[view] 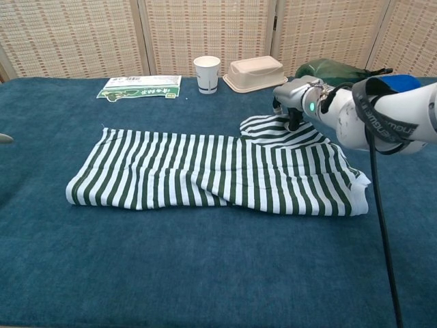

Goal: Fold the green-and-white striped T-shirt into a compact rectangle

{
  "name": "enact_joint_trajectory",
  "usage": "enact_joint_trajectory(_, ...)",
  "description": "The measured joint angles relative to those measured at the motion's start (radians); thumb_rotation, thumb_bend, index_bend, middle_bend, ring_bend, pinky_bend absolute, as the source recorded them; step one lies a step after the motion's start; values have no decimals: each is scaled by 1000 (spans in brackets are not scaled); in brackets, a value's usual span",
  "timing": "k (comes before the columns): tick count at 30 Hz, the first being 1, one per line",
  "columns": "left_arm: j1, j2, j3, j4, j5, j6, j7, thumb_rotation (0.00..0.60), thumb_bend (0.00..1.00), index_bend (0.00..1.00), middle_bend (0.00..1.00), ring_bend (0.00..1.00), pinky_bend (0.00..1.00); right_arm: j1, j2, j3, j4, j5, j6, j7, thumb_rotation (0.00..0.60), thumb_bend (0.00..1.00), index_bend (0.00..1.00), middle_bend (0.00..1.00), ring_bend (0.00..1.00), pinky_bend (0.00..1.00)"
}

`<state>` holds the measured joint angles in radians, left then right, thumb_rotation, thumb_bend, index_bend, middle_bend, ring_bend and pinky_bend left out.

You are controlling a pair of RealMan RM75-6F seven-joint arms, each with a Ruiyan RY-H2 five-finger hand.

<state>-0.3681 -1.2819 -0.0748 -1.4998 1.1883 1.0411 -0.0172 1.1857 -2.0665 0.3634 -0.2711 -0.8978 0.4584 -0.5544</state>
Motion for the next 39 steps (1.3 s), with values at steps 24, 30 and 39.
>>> enact_joint_trajectory(24, 6, 22, 6, -36, 21, 0, 4, 600, 294, 0, 945, 860, 888, -211, 225, -115, -579, -198, 397, -7, 600, 466, 470, 893, 1000, 1000)
enact_joint_trajectory(30, 3, 25, 10, -44, 21, -8, 13, 600, 294, 0, 945, 860, 888, -285, 308, -175, -758, -221, 474, -115, 600, 466, 458, 893, 1000, 1000)
enact_joint_trajectory(39, -2, 26, 12, -52, 11, -19, 28, 600, 294, 0, 945, 860, 888, -352, 408, -265, -951, -252, 492, -175, 600, 466, 231, 893, 1000, 1000)
